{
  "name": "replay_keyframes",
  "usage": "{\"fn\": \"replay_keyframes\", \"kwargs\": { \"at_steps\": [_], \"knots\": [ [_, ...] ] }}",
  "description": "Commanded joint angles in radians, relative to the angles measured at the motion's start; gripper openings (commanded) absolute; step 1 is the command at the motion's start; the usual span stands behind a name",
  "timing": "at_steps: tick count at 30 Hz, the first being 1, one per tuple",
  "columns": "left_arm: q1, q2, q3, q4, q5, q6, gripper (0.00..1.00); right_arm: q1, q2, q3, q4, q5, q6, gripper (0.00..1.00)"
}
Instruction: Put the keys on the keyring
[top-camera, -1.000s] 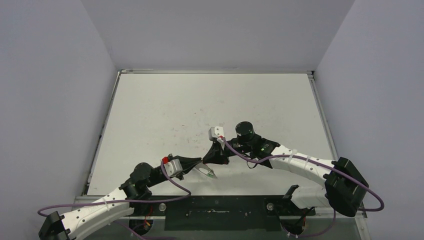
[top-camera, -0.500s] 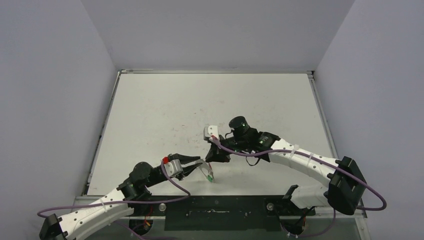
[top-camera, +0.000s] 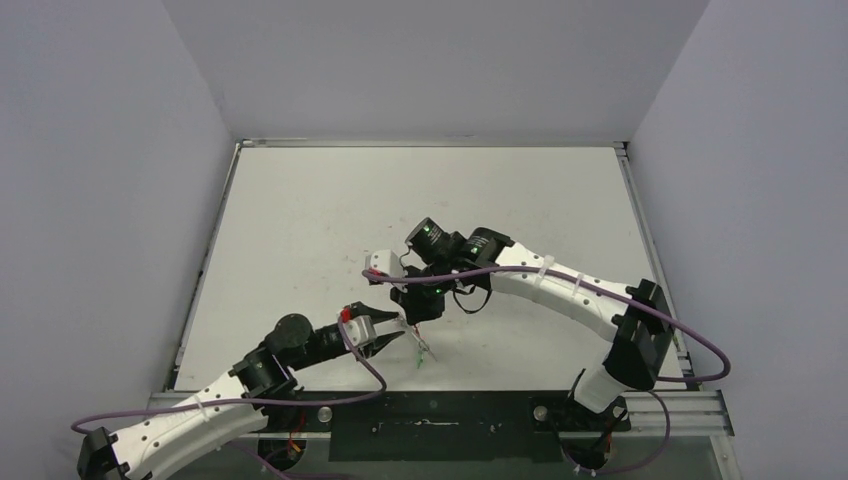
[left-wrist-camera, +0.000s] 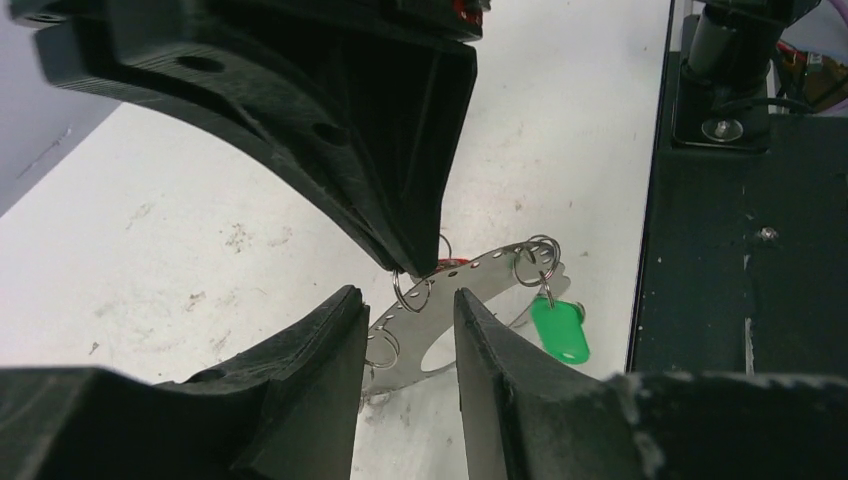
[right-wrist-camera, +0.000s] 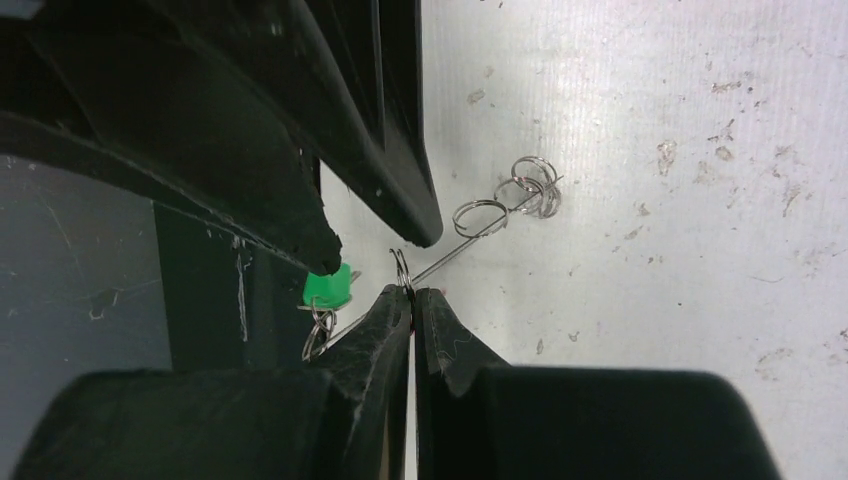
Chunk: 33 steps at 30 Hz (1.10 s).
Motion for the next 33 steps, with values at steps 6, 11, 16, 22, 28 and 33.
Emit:
{"fn": "replay_keyframes", "kwargs": {
  "at_steps": [6,11,16,22,28,33],
  "knots": [
    [0.0,0.086,0.056,0.008,0.032,0.015,0.32,0.039,0.055,0.072,-0.091,0.045,0.023,0.0],
    [-0.001,0.112,0.061,0.031,0.041,0.02,0.15,0.047,0.055,0.076,-0.082,0.045,0.021,0.0],
    [0.0,0.128,0.067,0.035,0.047,0.024,0.03,0.051,0.06,0.078,-0.075,0.045,0.028,0.0],
    [0.0,0.126,0.072,0.016,0.052,0.026,0.0,0.052,0.048,0.076,-0.048,0.072,0.032,0.02],
    [0.0,0.091,0.054,0.024,0.031,0.015,0.0,0.033,-0.017,0.02,0.047,0.084,0.027,0.26],
    [0.0,0.044,-0.004,0.123,0.007,-0.014,0.0,-0.043,-0.124,-0.094,0.212,-0.033,0.073,0.63]
  ]
}}
